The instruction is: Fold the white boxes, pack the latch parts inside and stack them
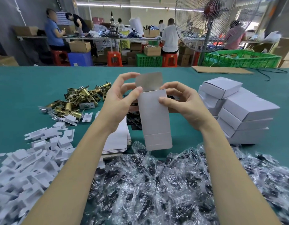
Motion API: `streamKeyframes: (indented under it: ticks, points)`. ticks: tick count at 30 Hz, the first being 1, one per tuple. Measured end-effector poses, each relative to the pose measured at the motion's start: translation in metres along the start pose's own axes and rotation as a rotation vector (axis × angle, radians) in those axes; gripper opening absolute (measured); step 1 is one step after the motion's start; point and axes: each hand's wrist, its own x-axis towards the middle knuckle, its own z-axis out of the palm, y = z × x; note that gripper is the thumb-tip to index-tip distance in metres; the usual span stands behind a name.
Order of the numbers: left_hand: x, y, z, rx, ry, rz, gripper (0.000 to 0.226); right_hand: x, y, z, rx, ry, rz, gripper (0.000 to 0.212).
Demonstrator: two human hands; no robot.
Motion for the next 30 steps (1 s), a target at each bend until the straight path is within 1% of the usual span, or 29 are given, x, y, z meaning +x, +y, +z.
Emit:
streamKeyframes:
  ticks: [3, 4, 8, 10, 12, 14, 17, 20, 23, 26, 30]
  points:
    - [-0.001, 0.000, -0.001, 0.000, -0.026, -0.015, 0.011, 0.000, 0.000, 0.000, -0.012, 0.003, 0.011, 0.020]
    - [-0.001, 0.000, -0.001, 0.006, -0.041, -0.023, 0.010, 0.000, 0.000, 0.000, -0.021, 0.005, 0.015, 0.020]
    - [0.000, -0.001, -0.001, 0.010, -0.096, -0.064, 0.015, -0.001, -0.002, -0.002, -0.073, -0.010, 0.021, 0.021]
    - [0.001, 0.000, 0.000, 0.013, -0.065, -0.084, 0.023, -0.002, -0.004, -0.002, -0.080, -0.018, 0.030, 0.023]
    - [0.002, 0.000, 0.001, 0.012, -0.012, -0.094, 0.016, -0.002, -0.006, -0.002, -0.087, -0.033, 0.042, 0.022]
    - [0.001, 0.000, 0.001, -0.006, -0.008, -0.105, 0.003, -0.003, -0.007, -0.003, -0.086, -0.050, 0.055, 0.021]
    - [0.000, 0.000, 0.001, 0.025, -0.001, -0.101, 0.015, -0.004, -0.010, -0.003, -0.084, -0.058, 0.072, 0.021]
    - [-0.002, 0.001, 0.004, 0.017, 0.033, -0.120, 0.013, -0.004, -0.012, -0.001, -0.103, -0.051, 0.082, 0.024]
    - [-0.001, 0.001, 0.002, 0.011, 0.042, -0.154, 0.013, -0.003, -0.011, 0.002, -0.095, -0.011, 0.068, 0.026]
    - [-0.001, 0.000, 0.001, 0.003, 0.032, -0.168, 0.014, -0.003, -0.011, 0.004, -0.062, 0.055, 0.063, 0.024]
    - [0.000, -0.003, 0.003, 0.002, 0.043, -0.168, 0.011, -0.004, -0.012, 0.005, -0.100, 0.070, 0.066, 0.020]
